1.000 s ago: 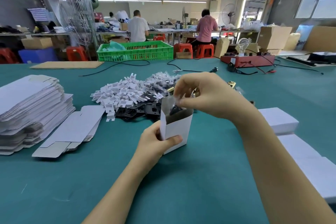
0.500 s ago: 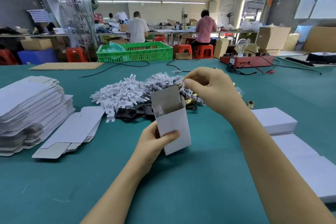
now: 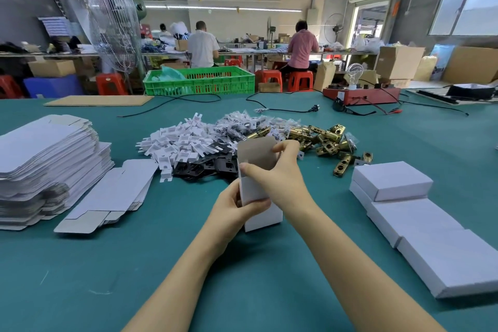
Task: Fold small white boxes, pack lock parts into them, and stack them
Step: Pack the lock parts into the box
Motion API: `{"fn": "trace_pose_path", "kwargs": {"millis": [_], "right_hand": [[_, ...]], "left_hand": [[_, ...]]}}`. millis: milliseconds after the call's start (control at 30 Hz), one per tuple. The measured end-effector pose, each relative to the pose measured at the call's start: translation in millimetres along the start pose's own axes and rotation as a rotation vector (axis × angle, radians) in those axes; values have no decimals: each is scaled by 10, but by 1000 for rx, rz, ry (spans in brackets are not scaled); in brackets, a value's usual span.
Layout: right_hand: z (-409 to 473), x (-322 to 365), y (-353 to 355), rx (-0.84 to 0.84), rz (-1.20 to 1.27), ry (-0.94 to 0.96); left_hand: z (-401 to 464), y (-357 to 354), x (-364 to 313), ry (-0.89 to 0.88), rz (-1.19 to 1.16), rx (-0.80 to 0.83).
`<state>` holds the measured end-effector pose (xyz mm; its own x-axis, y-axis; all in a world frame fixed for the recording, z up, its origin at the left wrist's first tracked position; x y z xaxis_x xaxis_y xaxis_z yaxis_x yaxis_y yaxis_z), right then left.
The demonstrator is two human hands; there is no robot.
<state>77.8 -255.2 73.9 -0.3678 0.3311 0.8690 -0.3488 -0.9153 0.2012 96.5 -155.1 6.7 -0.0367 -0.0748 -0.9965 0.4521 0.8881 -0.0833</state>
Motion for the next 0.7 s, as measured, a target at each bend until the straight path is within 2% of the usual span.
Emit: {"fn": "trace_pose_path", "kwargs": {"millis": [133, 333, 533, 700], "right_hand": [[-31, -97, 33, -118, 117, -73], [-84, -233, 78, -197, 259, -159], [-167, -202, 76, -93, 260, 46], [-201, -300, 20, -101, 274, 80]], "left_hand": [[-18, -16, -13, -15, 29, 16], [-56, -66, -79, -50, -11, 28], [-57, 4, -91, -76, -42, -37], [-64, -7, -108, -86, -26, -58]]}}
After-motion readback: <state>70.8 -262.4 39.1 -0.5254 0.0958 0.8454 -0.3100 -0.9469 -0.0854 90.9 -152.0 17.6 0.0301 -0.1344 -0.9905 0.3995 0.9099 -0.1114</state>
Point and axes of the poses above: each hand's wrist, its own z-axis towards the middle knuckle, its own y-axis out of the back of the hand, x = y × z, the point moved 10 cm from there along z, towards the middle knuckle, and after that the axes turned 12 degrees about y, right-handed, at the moved point
